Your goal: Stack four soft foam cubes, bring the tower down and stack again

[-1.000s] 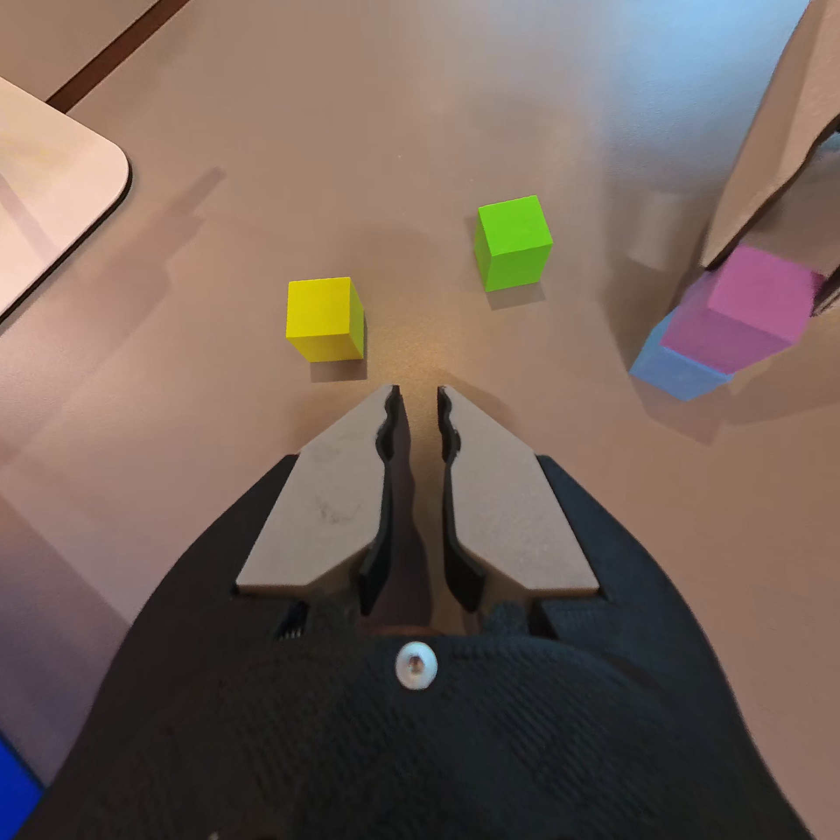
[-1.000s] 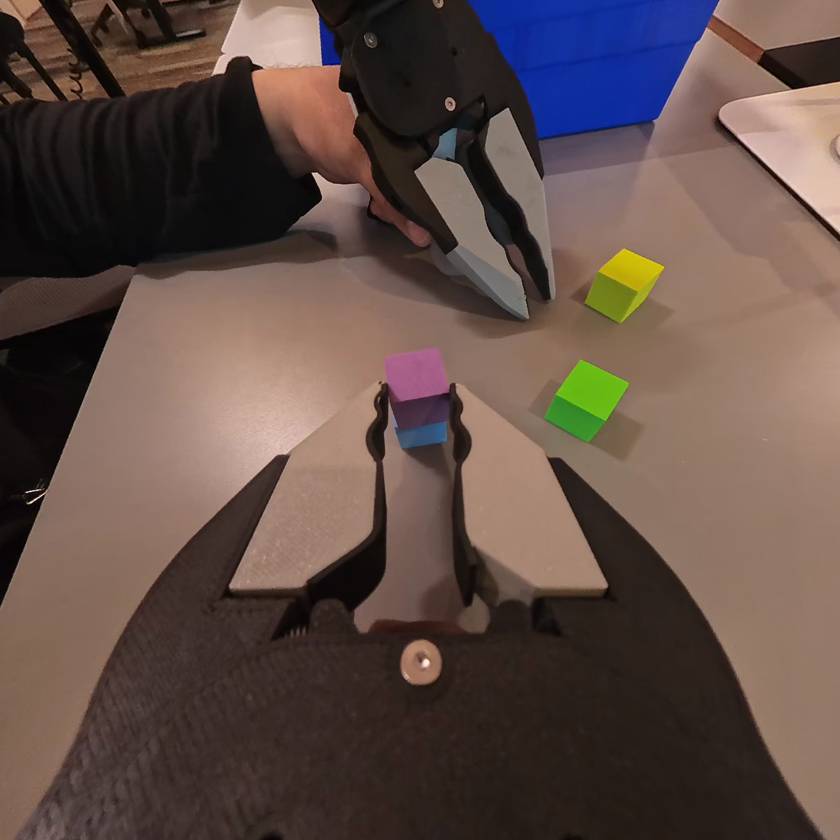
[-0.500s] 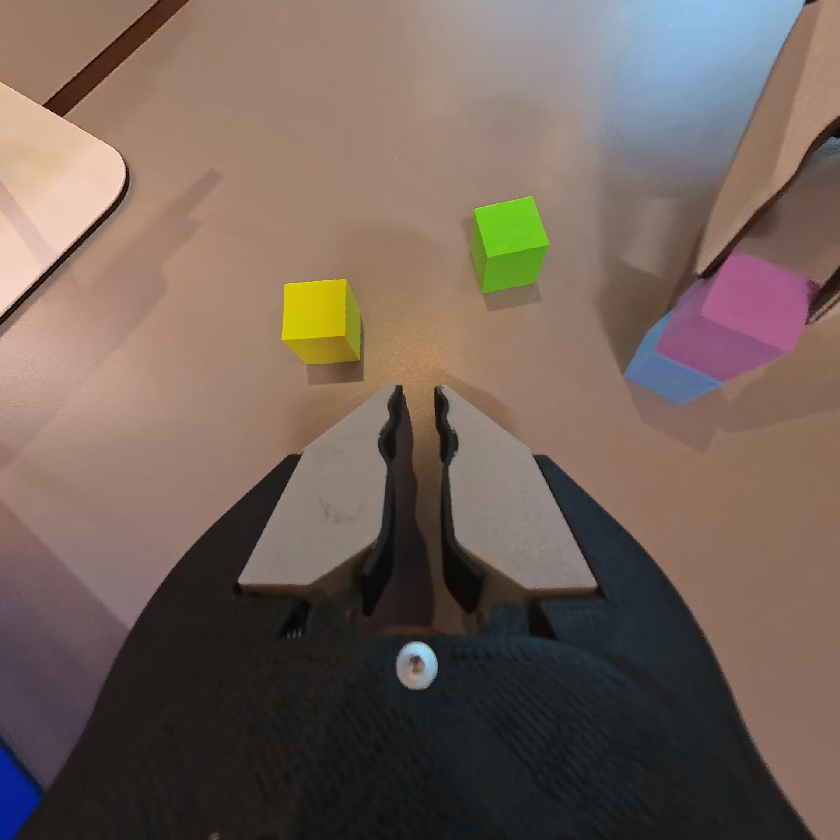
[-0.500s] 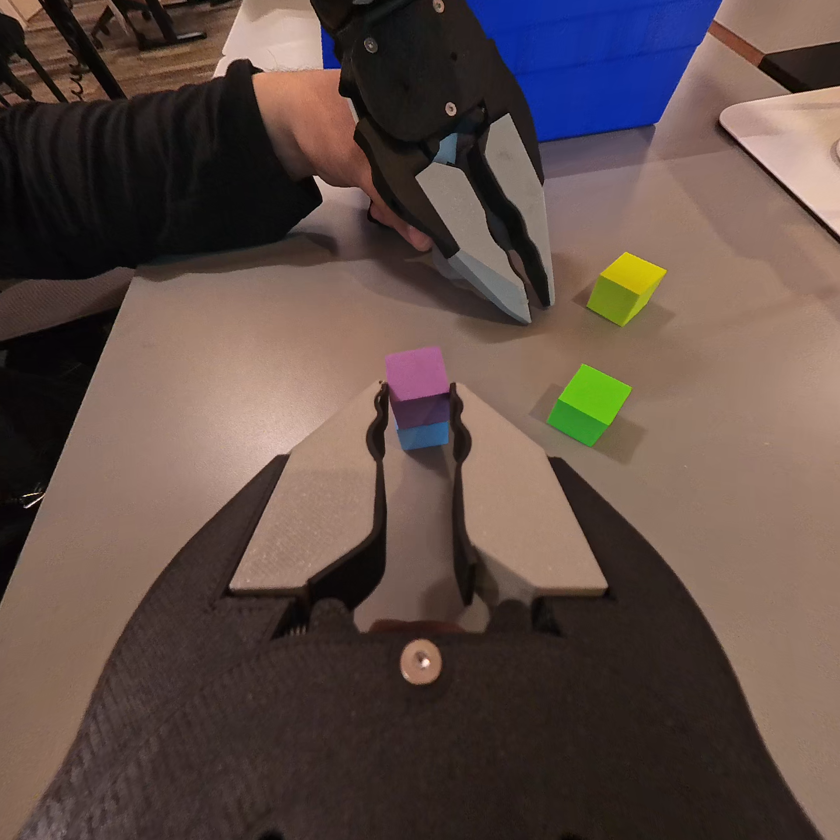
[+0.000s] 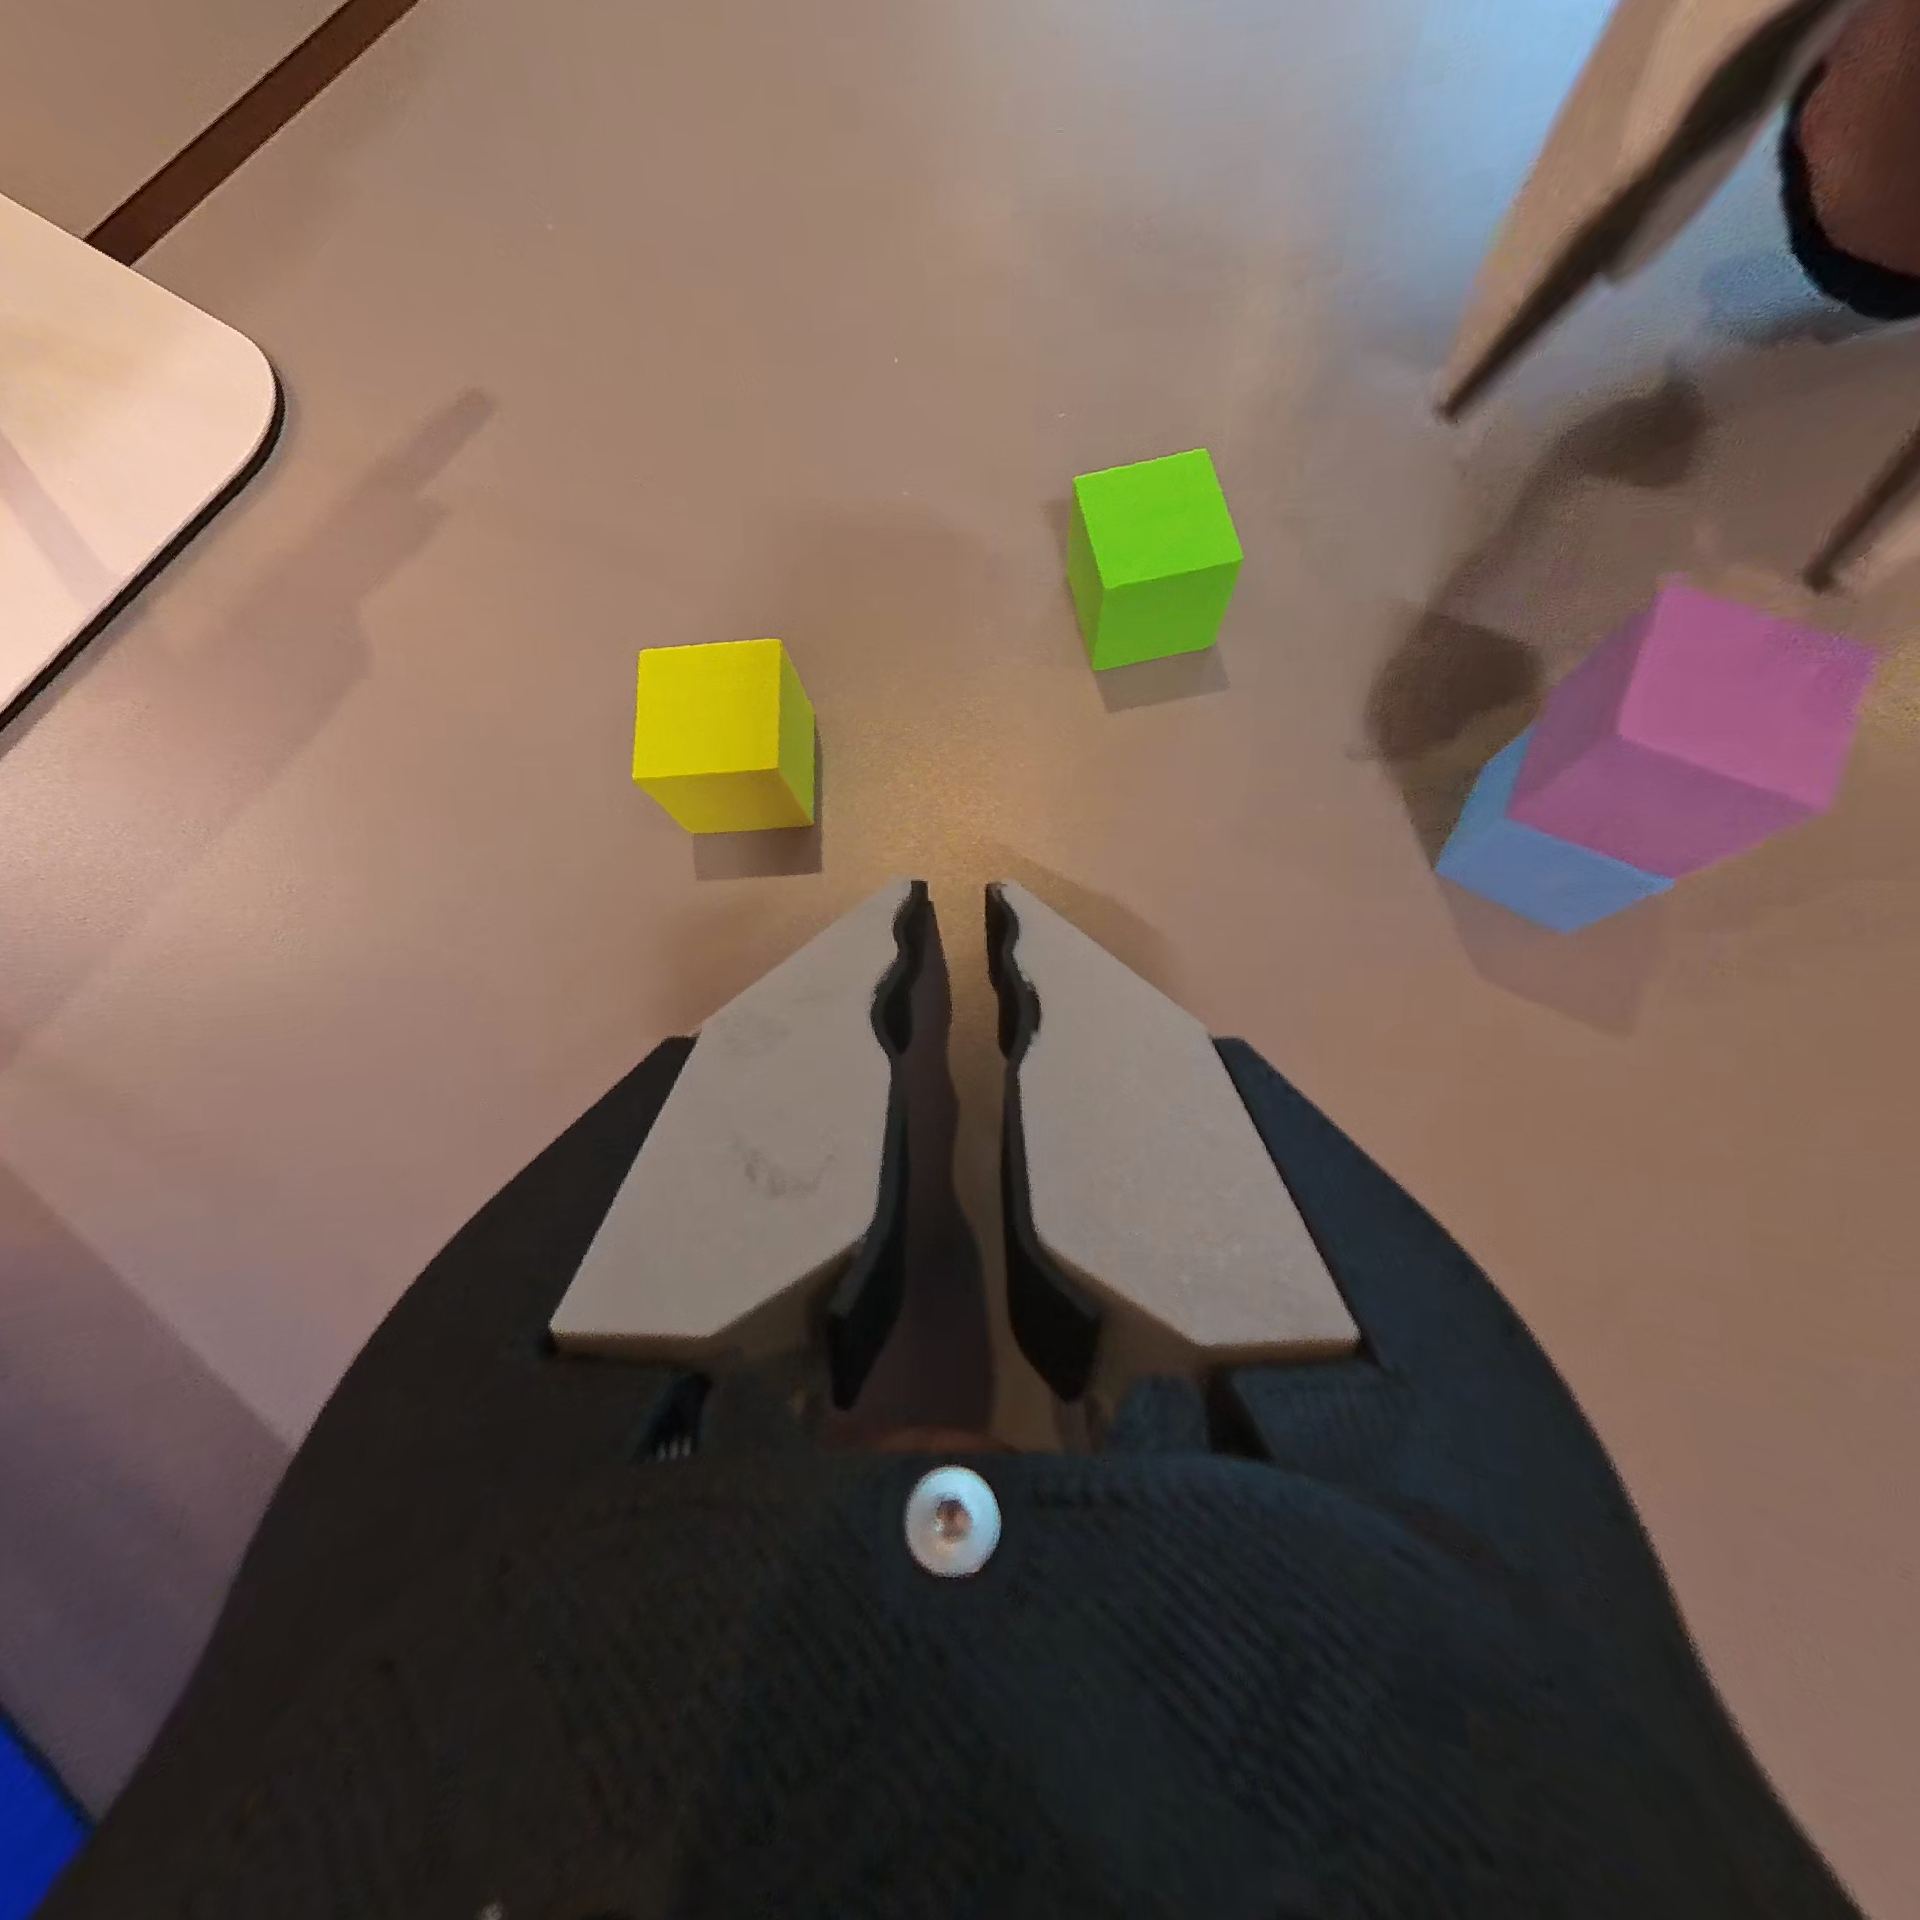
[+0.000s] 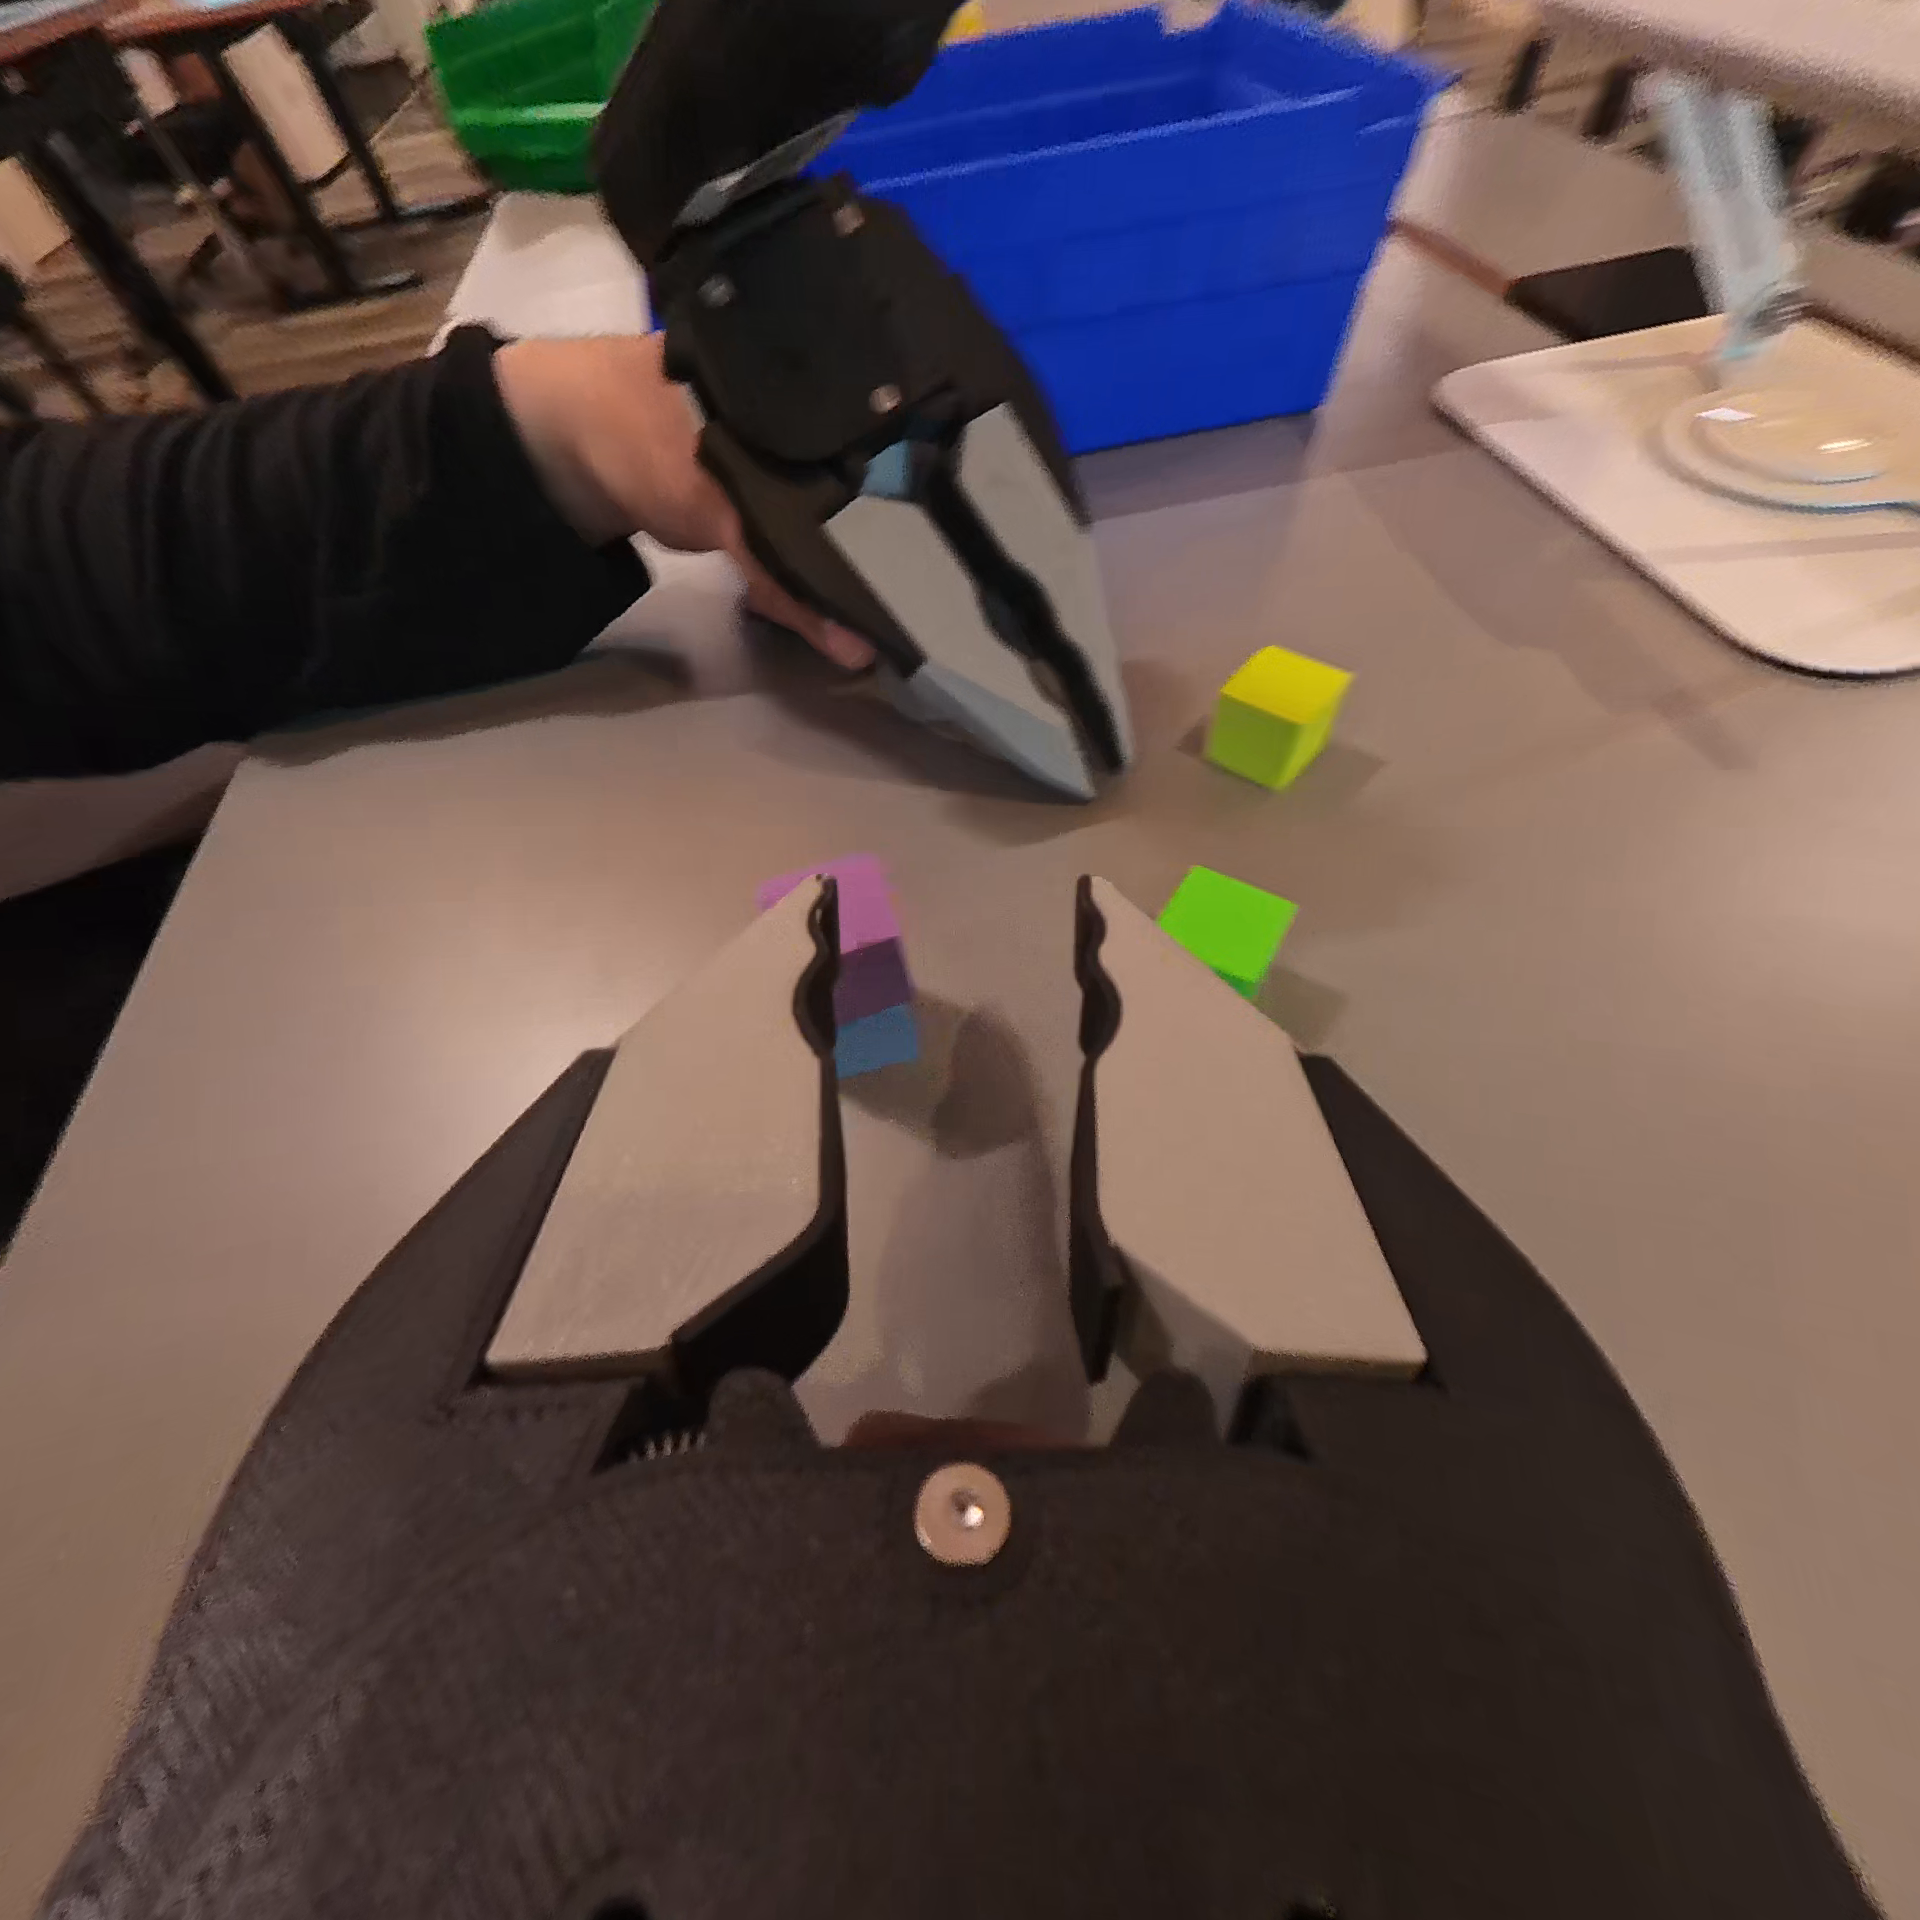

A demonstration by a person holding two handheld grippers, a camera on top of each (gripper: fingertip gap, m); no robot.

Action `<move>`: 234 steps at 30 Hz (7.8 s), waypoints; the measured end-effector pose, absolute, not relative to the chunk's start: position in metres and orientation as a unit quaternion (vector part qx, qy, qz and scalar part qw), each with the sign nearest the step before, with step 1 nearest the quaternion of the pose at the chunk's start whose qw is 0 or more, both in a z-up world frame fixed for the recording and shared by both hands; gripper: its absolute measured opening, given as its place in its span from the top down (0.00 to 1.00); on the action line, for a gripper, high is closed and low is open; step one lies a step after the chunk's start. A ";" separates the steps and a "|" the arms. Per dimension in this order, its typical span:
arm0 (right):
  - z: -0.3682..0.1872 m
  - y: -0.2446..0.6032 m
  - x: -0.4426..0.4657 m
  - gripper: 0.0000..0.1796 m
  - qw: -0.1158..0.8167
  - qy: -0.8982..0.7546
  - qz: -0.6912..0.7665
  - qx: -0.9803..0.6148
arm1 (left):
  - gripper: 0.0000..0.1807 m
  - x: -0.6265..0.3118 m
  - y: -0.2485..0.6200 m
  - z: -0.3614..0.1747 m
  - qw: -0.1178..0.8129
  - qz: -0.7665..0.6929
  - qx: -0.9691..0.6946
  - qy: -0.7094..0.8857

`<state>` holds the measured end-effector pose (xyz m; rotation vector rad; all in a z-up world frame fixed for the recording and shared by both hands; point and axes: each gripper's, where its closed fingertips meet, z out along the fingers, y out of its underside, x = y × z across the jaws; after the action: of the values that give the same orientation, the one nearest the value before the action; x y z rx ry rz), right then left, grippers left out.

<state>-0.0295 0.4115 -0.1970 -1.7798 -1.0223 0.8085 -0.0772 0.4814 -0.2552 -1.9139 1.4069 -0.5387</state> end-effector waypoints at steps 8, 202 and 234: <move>-0.213 0.465 0.001 0.73 0.477 -0.305 0.230 -0.791 | 0.97 -0.075 0.479 -0.255 0.348 -0.203 -0.734 0.547; -0.152 0.386 -0.044 0.87 0.446 -0.466 0.458 -0.612 | 0.96 -0.083 0.508 -0.254 0.400 -0.109 -0.758 0.504; -0.201 0.384 -0.050 0.76 0.385 -0.505 0.400 -0.661 | 0.99 -0.082 0.506 -0.255 0.408 -0.090 -0.747 0.518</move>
<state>-0.0496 0.3835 -0.2009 -1.6837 -1.2856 1.0201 -0.0821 0.5056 -0.2547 -1.8817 1.3054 -0.2281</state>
